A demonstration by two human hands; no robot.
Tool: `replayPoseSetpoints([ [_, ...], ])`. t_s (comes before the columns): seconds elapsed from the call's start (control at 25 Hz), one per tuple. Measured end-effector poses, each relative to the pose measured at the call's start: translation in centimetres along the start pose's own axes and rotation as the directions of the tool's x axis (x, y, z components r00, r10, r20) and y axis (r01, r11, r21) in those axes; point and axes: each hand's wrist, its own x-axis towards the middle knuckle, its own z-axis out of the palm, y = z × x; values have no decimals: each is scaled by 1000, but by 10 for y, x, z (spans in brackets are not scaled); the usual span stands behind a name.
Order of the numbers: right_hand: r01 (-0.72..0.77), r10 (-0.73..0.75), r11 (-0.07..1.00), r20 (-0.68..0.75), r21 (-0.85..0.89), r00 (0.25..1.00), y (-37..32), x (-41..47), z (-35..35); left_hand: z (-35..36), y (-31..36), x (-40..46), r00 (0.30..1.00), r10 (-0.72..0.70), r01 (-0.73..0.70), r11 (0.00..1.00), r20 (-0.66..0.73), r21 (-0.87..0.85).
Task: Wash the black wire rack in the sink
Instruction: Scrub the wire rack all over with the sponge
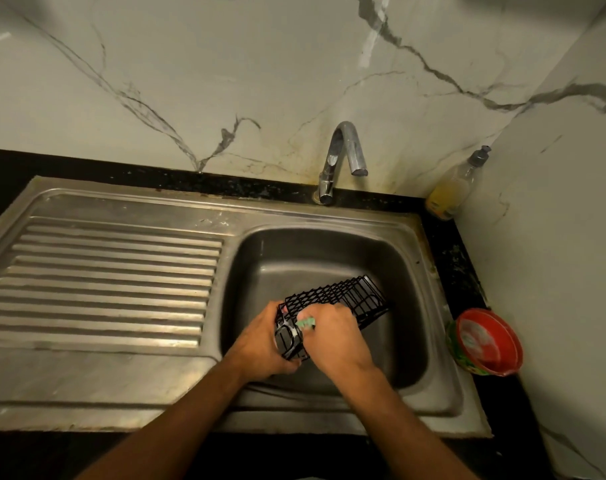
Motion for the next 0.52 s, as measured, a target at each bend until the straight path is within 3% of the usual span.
replayPoseSetpoints([
  [0.08,46,-46,996,-7,74,999,0,1,-10,-1,5,0,999,-53,53,998,2,22],
  [0.16,47,-21,978,-131,202,991,6,16,-22,-4,8,1,998,-65,66,997,-12,43],
  [0.24,93,-67,986,-186,135,980,11,31,-27,-5,9,0,999,-30,33,995,-28,90],
  [0.36,190,-189,982,-99,-7,977,7,29,-11,-6,13,-3,1000,-1,3,990,-18,143],
  [0.52,350,-361,932,-182,-94,914,22,5,-1,-7,14,-3,1000,1,2,991,-23,135],
])
